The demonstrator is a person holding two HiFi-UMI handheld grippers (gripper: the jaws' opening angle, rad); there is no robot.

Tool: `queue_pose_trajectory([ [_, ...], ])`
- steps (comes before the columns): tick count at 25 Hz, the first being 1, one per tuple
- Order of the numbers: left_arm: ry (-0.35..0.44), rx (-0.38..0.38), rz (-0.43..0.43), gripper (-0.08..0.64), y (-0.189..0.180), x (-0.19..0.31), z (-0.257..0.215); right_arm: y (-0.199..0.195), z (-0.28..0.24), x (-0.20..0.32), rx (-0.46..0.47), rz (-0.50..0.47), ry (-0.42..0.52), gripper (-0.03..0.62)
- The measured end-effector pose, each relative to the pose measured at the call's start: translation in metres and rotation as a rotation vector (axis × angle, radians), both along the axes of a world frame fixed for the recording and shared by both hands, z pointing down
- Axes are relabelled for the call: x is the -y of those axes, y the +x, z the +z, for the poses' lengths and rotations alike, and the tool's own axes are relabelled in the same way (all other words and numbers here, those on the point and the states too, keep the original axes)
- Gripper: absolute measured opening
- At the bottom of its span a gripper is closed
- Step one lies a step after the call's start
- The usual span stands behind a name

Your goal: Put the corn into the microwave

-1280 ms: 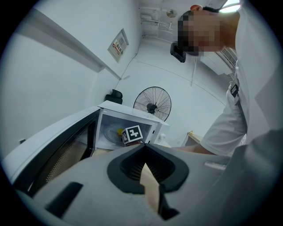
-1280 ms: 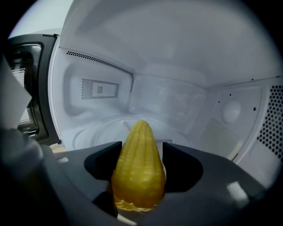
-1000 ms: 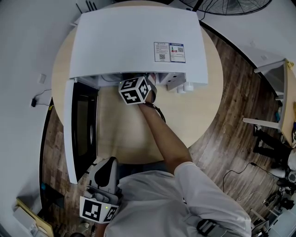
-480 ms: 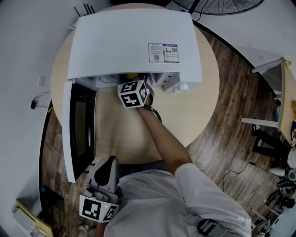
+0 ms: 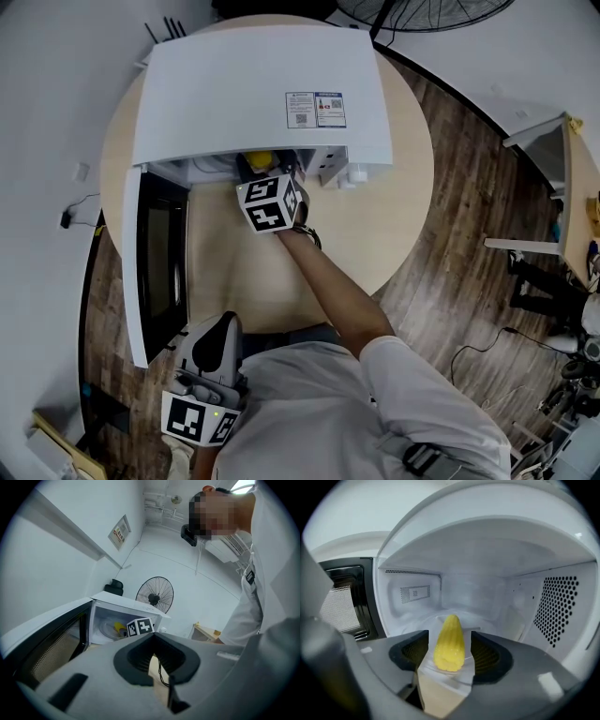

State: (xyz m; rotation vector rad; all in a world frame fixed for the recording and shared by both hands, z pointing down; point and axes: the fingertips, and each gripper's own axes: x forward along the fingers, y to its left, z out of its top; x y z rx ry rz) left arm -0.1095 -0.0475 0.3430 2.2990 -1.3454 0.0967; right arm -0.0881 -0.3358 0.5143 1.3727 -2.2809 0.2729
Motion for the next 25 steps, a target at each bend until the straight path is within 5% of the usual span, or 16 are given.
queue_pose_trajectory([
  [25, 0.068, 0.078, -0.008, -0.008, 0.009, -0.006, -0.004, 0.034, -0.048, -0.060, 0.183, -0.080, -0.049, 0.150],
])
